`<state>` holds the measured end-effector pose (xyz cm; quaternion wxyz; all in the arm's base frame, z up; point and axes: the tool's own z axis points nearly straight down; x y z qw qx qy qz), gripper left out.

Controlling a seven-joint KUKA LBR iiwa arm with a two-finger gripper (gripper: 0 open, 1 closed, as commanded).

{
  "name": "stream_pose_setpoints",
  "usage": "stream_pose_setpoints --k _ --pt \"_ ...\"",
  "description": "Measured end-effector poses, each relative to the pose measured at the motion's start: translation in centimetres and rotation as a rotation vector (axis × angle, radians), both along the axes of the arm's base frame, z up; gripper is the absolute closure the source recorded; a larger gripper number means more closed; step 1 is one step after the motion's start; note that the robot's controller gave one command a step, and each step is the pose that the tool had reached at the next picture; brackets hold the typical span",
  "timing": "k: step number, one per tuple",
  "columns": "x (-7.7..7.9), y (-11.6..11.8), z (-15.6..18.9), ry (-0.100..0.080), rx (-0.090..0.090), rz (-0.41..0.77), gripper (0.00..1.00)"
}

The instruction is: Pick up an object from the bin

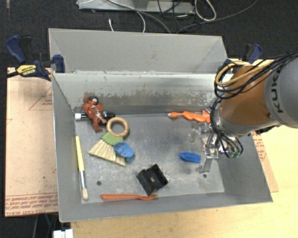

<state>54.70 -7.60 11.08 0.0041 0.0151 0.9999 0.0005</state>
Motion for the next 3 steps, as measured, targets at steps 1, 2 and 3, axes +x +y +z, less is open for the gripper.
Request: stream_pose_setpoints --k 1,2,3 --pt "0.9 -0.9 -4.3 -0.001 0.002 -0.139 0.0" --pt "-0.1 0.5 -4.0 -0.003 0.002 -0.131 1.0" --pt "-0.1 0.5 -4.0 -0.003 0.002 -0.131 1.0"
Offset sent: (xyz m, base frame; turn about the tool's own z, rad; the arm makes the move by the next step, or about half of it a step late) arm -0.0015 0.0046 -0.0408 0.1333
